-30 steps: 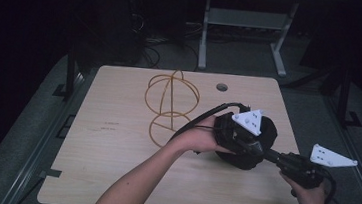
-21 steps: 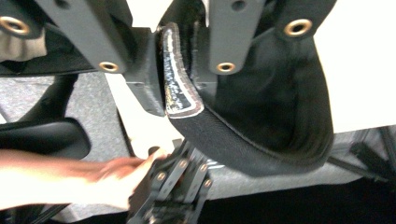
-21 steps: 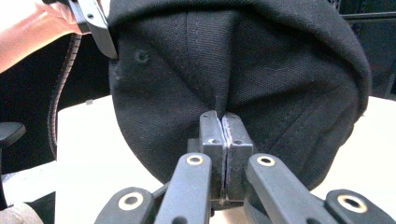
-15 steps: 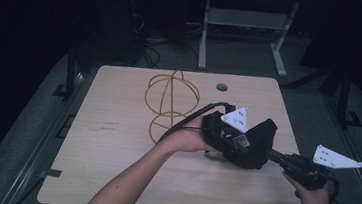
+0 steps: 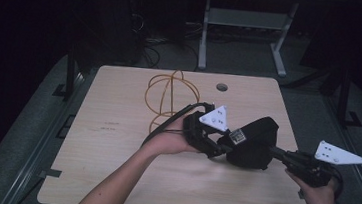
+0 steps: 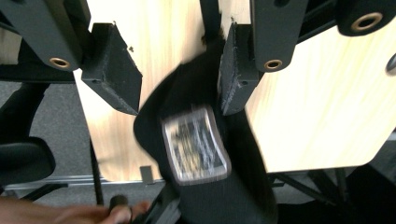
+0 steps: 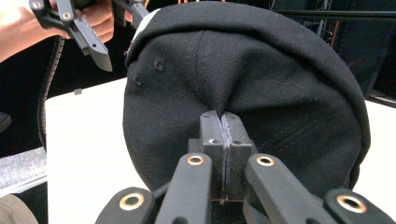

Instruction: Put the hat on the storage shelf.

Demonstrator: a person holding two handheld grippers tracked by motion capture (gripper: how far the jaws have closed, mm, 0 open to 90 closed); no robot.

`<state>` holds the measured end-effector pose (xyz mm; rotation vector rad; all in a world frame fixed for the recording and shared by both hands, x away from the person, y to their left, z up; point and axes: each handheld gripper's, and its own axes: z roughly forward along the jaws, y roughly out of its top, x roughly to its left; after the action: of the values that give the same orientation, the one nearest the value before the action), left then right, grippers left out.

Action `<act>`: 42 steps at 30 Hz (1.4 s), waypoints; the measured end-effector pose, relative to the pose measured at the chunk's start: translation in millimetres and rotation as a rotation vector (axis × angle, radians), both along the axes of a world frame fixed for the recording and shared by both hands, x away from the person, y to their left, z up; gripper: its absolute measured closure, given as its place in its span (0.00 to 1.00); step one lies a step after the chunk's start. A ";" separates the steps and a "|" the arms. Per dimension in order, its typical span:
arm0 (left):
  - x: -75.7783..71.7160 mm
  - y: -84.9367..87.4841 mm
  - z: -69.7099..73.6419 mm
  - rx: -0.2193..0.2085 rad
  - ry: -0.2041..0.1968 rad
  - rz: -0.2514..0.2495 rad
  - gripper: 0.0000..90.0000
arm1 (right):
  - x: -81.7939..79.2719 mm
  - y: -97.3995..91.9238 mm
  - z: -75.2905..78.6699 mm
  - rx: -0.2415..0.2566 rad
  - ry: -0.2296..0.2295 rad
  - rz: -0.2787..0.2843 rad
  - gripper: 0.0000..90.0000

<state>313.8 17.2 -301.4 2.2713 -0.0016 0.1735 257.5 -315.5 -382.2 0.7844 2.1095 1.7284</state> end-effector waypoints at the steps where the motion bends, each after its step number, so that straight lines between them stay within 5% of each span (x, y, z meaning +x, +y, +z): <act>1: -0.2 4.2 -0.7 -0.008 0.000 0.006 0.53 | 0.1 0.0 2.6 -0.007 0.001 -0.001 1.00; 12: -6.4 40.6 -8.9 -0.030 -0.005 0.061 0.51 | 2.1 2.7 23.3 -0.048 0.003 0.000 1.00; 42: -26.7 87.4 -53.3 -0.001 -0.007 0.147 0.43 | 20.1 1.3 61.0 -0.106 0.003 -0.006 1.00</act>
<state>287.1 104.6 -354.7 2.2703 0.1624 0.2593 277.6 -314.2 -321.2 0.7630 2.1777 1.5985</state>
